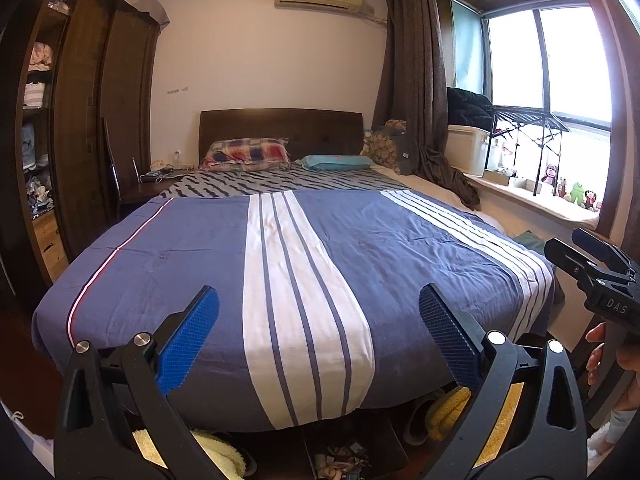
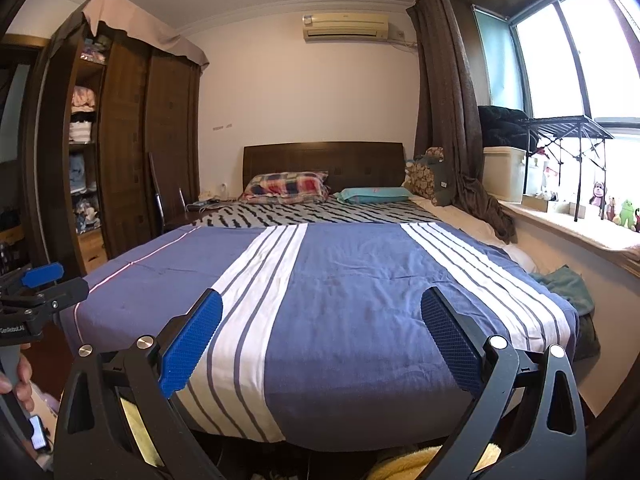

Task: Collect trash

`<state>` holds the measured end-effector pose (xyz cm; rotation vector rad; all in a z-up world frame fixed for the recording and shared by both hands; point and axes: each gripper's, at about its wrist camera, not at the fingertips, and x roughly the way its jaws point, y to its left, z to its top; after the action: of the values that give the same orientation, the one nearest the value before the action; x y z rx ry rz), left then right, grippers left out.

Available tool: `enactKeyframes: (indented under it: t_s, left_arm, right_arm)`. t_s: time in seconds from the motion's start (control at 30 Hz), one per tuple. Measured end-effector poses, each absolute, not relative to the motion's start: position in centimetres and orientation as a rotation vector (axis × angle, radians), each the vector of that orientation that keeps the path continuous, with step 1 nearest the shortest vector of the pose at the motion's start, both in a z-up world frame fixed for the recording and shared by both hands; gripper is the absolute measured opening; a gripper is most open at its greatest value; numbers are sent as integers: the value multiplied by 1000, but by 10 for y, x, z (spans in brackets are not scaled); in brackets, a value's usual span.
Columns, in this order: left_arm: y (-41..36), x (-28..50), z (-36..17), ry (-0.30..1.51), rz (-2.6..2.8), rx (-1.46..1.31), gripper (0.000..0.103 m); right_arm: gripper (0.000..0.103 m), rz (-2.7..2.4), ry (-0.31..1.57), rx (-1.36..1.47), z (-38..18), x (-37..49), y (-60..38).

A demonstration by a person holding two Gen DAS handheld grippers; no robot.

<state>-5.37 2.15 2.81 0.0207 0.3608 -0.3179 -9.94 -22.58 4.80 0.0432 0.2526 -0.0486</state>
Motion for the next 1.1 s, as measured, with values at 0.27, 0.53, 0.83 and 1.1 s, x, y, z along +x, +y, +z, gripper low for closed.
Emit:
enactKeyframes:
  t_s: [0.27,0.53,0.83,1.1]
  left_arm:
    - [24,-55,27,342,-311,10,95]
    - [23,-56,29,336,-310,11,95]
    - [26,-57,31,323,-307,9,95]
    - [27,-57,31,316,-307,5,95]
  right_arm:
    - [100,-51,240,51,47,-103,-227]
    - [100,-47,239,56,48,-102,-225]
    - [100,-43,241,58,48,-103,-225]
    - [100,-39,233,68,50,-106,-227]
